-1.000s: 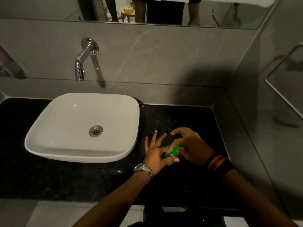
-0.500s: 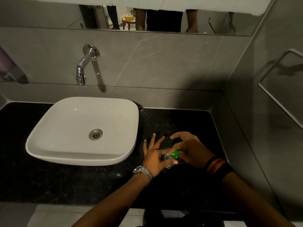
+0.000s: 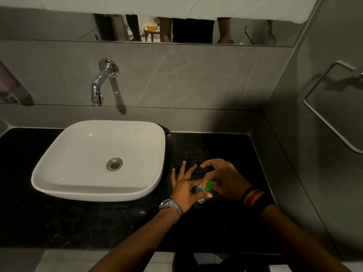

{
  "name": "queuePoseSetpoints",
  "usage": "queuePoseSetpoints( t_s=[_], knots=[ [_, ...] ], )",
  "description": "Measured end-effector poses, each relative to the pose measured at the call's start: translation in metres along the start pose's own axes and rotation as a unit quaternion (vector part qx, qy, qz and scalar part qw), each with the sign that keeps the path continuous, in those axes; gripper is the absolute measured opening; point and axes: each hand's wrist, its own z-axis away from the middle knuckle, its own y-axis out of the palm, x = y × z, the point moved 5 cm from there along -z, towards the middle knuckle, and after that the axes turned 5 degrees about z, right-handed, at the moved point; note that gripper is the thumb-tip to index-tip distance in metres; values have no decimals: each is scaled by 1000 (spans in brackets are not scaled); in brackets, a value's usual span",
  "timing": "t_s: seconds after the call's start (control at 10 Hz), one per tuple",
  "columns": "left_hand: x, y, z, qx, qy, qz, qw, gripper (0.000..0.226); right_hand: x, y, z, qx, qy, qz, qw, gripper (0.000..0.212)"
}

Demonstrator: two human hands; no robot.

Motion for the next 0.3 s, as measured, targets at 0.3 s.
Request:
queuePoseSetpoints(
  t_s=[0.3],
  knots=[
    [-1,-3,-1,49,4,-28,998,59,1,-12,2,-30,-2,-49,998,37]
  ],
)
